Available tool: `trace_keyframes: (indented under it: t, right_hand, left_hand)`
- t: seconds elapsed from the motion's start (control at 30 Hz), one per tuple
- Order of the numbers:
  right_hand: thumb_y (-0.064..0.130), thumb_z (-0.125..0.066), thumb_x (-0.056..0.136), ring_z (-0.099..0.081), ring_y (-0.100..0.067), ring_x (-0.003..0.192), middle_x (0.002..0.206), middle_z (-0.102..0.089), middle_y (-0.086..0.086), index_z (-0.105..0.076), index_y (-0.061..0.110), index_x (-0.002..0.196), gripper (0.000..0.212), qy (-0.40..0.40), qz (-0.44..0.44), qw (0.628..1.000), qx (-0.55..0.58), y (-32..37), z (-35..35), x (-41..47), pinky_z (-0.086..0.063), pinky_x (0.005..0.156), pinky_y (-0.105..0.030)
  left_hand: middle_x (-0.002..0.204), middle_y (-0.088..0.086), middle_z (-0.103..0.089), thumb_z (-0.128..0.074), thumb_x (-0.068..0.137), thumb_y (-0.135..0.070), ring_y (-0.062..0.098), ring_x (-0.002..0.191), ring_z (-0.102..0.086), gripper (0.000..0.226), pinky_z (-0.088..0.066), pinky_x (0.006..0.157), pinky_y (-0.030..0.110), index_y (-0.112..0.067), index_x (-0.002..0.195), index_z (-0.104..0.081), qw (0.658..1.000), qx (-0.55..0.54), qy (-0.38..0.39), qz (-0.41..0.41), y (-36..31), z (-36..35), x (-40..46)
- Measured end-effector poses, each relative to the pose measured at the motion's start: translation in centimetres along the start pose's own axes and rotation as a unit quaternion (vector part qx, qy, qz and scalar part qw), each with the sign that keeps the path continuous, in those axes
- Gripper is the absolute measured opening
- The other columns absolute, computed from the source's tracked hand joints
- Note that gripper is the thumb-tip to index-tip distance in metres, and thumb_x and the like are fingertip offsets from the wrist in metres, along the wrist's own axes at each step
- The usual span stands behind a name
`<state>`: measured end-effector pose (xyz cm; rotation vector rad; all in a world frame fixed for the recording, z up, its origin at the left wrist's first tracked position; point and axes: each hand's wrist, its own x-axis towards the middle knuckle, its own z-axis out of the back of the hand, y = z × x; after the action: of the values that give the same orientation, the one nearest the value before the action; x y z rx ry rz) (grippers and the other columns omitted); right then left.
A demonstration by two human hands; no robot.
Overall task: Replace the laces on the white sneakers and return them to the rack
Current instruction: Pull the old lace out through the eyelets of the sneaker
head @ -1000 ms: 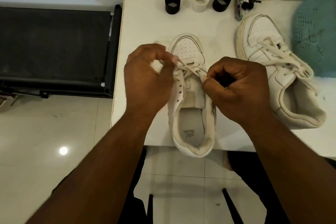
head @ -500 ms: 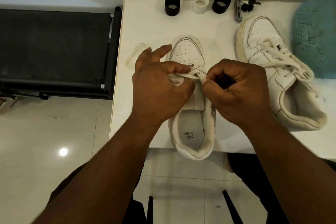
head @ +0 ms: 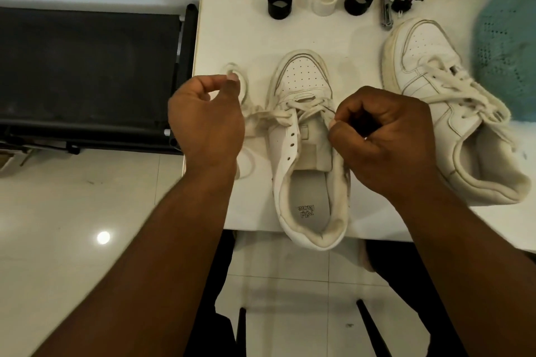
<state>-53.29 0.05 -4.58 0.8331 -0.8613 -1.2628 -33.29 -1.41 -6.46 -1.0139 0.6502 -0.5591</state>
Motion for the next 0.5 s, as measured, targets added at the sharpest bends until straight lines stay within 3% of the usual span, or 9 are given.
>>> trace_keyframes:
  t: [0.03, 0.1, 0.13, 0.2, 0.27, 0.33, 0.4, 0.5]
  right_hand:
    - [0.013, -0.068, 0.076, -0.06, -0.016, 0.055, 0.064, -0.064, 0.003, -0.069, 0.012, 0.077, 0.001, -0.003, -0.002, 1.0, -0.001, 0.1, -0.1, -0.1, -0.047, 0.05, -0.028]
    - [0.018, -0.071, 0.076, -0.065, -0.012, 0.075, 0.082, -0.068, 0.007, -0.072, 0.016, 0.094, 0.018, 0.002, 0.001, 1.0, -0.028, 0.1, -0.2, -0.2, -0.053, 0.059, -0.028]
    - [0.024, -0.073, 0.075, -0.065, -0.01, 0.089, 0.097, -0.068, 0.008, -0.072, 0.018, 0.106, 0.032, 0.027, 0.008, 0.998, -0.058, 0.1, -0.2, -0.3, -0.054, 0.067, -0.027]
    - [0.04, -0.073, 0.071, -0.055, -0.012, 0.116, 0.127, -0.057, 0.006, -0.063, 0.022, 0.131, 0.064, 0.112, 0.03, 0.984, -0.137, 0.1, -0.2, -0.3, -0.051, 0.089, -0.031]
    - [0.054, -0.065, 0.068, -0.047, -0.019, 0.125, 0.139, -0.047, 0.003, -0.056, 0.022, 0.14, 0.079, 0.153, 0.036, 0.968, -0.195, 0.2, -0.4, -0.4, -0.045, 0.098, -0.035]
    - [0.054, -0.061, 0.07, -0.048, -0.023, 0.122, 0.14, -0.048, -0.001, -0.057, 0.02, 0.139, 0.078, 0.142, 0.045, 0.963, -0.223, 0.3, -0.5, -0.4, -0.046, 0.095, -0.036]
    - [0.047, -0.064, 0.072, -0.049, -0.024, 0.119, 0.138, -0.049, -0.003, -0.059, 0.019, 0.137, 0.071, 0.139, 0.053, 0.958, -0.246, 0.4, -0.6, -0.5, -0.047, 0.093, -0.036]
    - [0.038, -0.067, 0.075, -0.052, -0.024, 0.116, 0.135, -0.053, -0.002, -0.064, 0.02, 0.131, 0.059, 0.128, 0.055, 0.955, -0.262, 0.5, -0.7, -0.5, -0.045, 0.094, -0.034]
  left_hand:
    - [0.088, -0.008, -0.072, -0.078, 0.088, -0.029, -0.002, 0.075, -0.064, 0.011, -0.059, 0.084, 0.026, -0.024, 0.098, -0.076, 1.0, -0.004, 0.017, 0.005, 0.1, -0.2, -0.1]
    - [0.117, -0.014, -0.067, -0.08, 0.085, -0.024, -0.002, 0.101, -0.062, 0.043, -0.052, 0.09, 0.018, -0.029, 0.125, -0.067, 0.999, 0.009, 0.046, 0.002, -0.1, -0.2, -0.7]
    - [0.121, -0.016, -0.063, -0.08, 0.083, -0.022, 0.0, 0.108, -0.058, 0.055, -0.05, 0.091, 0.016, -0.032, 0.134, -0.061, 0.998, 0.03, 0.054, -0.031, -0.3, 0.1, -1.1]
    - [0.108, -0.015, -0.063, -0.078, 0.079, -0.02, 0.003, 0.1, -0.058, 0.06, -0.048, 0.081, 0.016, -0.032, 0.134, -0.058, 0.983, 0.056, 0.109, -0.138, -1.1, 0.7, -2.1]
    - [0.088, -0.01, -0.061, -0.075, 0.075, -0.012, 0.005, 0.082, -0.057, 0.061, -0.044, 0.07, 0.015, -0.026, 0.132, -0.059, 0.949, 0.046, 0.228, -0.212, -1.8, 1.5, -3.6]
    - [0.08, -0.006, -0.057, -0.073, 0.071, -0.012, 0.01, 0.075, -0.057, 0.072, -0.045, 0.066, 0.019, -0.025, 0.139, -0.054, 0.904, 0.065, 0.337, -0.257, -2.0, 2.0, -4.6]
    - [0.078, -0.005, -0.056, -0.072, 0.068, -0.022, 0.017, 0.075, -0.058, 0.084, -0.051, 0.068, 0.029, -0.032, 0.147, -0.045, 0.872, 0.118, 0.398, -0.259, -1.8, 2.2, -4.8]
    - [0.068, -0.009, -0.053, -0.07, 0.063, -0.04, 0.013, 0.066, -0.057, 0.089, -0.051, 0.066, 0.03, -0.042, 0.146, -0.038, 0.877, 0.217, 0.37, -0.215, -1.6, 2.1, -4.6]
